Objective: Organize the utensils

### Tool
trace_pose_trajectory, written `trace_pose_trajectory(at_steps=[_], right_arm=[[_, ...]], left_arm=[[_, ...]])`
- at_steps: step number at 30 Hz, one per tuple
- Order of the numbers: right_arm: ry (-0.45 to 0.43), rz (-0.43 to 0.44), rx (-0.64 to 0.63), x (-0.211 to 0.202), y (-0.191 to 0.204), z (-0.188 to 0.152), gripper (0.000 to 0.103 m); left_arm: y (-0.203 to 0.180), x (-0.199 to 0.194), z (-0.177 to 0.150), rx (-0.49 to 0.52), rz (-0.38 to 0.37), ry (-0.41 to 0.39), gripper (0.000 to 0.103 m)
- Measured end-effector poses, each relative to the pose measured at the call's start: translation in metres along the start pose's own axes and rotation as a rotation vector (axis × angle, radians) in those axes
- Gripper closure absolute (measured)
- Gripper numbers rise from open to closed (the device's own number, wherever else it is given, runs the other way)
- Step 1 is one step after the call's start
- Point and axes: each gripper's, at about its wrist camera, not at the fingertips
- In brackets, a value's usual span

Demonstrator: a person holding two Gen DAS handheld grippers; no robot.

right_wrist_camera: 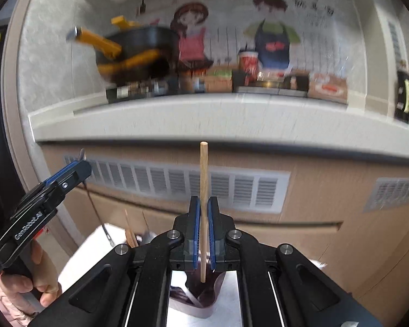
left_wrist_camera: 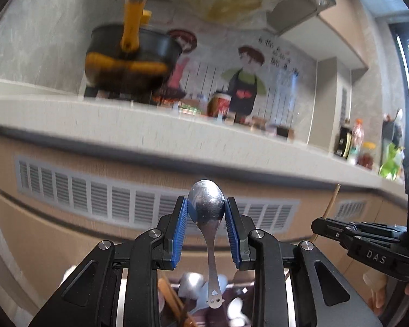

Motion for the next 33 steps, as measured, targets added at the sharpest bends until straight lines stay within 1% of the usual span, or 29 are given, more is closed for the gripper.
trace_pose_trajectory(at_steps=[4, 8, 10, 11, 12, 13, 15, 17, 19, 20, 21, 22, 23, 24, 25, 26, 28, 30, 31, 32, 33], right_arm=[[0.064, 0.009, -0.01, 0.025, 0.006, -0.02, 0.098], [0.125, 0.035, -0.007, 0.043, 0.012, -0.038, 0.098], [0.171, 0.051, -0.008, 0.053, 0.014, -0.048, 0.097], [0.193, 0.057, -0.006, 0.058, 0.015, -0.053, 0.097], [0.228, 0.071, -0.003, 0.064, 0.016, -0.059, 0.096], [0.261, 0.088, -0.003, 0.07, 0.017, -0.064, 0.095], [0.309, 0.11, 0.01, 0.077, 0.017, -0.075, 0.089], [0.325, 0.117, 0.024, 0.076, 0.017, -0.082, 0.072], [0.316, 0.115, 0.039, 0.064, 0.017, -0.087, 0.069], [0.304, 0.114, 0.044, 0.053, 0.018, -0.089, 0.068], [0.288, 0.107, 0.046, 0.041, 0.019, -0.091, 0.067], [0.268, 0.097, 0.045, 0.028, 0.021, -0.092, 0.06], [0.246, 0.087, 0.043, 0.014, 0.024, -0.094, 0.047], [0.223, 0.076, 0.043, 0.001, 0.026, -0.096, 0.039], [0.192, 0.06, 0.042, -0.016, 0.03, -0.1, 0.029], [0.167, 0.047, 0.039, -0.032, 0.034, -0.104, 0.024], [0.151, 0.035, 0.033, -0.055, 0.044, -0.109, 0.022], [0.143, 0.029, 0.055, -0.077, 0.049, -0.119, 0.019], [0.14, 0.027, 0.074, -0.087, 0.05, -0.123, 0.015], [0.139, 0.024, 0.092, -0.093, 0.052, -0.124, 0.013], [0.135, 0.017, 0.105, -0.102, 0.054, -0.129, 0.013]], left_arm=[[0.011, 0.022, -0.027, -0.008, 0.016, 0.07, 0.074], [0.023, 0.034, -0.051, -0.031, 0.031, 0.15, 0.072], [0.027, 0.041, -0.063, -0.048, 0.033, 0.209, 0.065], [0.029, 0.042, -0.069, -0.052, 0.039, 0.238, 0.05], [0.029, 0.043, -0.073, -0.052, 0.043, 0.255, 0.044], [0.03, 0.042, -0.079, -0.05, 0.05, 0.268, 0.044], [0.029, 0.033, -0.084, -0.049, 0.059, 0.274, 0.044], [0.028, 0.017, -0.084, -0.059, 0.067, 0.273, 0.044], [0.026, -0.003, -0.084, -0.057, 0.092, 0.273, 0.038], [0.024, -0.016, -0.084, -0.047, 0.111, 0.272, 0.03], [0.022, -0.03, -0.084, -0.033, 0.129, 0.269, 0.024], [0.018, -0.044, -0.086, -0.011, 0.144, 0.266, 0.022], [0.015, -0.056, -0.088, 0.007, 0.156, 0.263, 0.02], [0.012, -0.071, -0.091, 0.028, 0.172, 0.262, 0.016], [0.009, -0.085, -0.094, 0.049, 0.19, 0.265, 0.014], [0.007, -0.095, -0.097, 0.063, 0.208, 0.268, 0.012], [0.003, -0.121, -0.106, 0.084, 0.247, 0.273, 0.009], [0.0, -0.147, -0.116, 0.09, 0.272, 0.281, 0.008], [-0.002, -0.16, -0.121, 0.092, 0.285, 0.281, 0.008], [-0.003, -0.17, -0.126, 0.096, 0.295, 0.279, 0.006], [-0.005, -0.183, -0.132, 0.102, 0.305, 0.274, 0.003]])
Point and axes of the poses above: each gripper's, at about its wrist camera, not at the fingertips, and x roughly the way its jaws point, y to its left, z to its top, and after that the axes turned 7 degrees about -x, right-handed
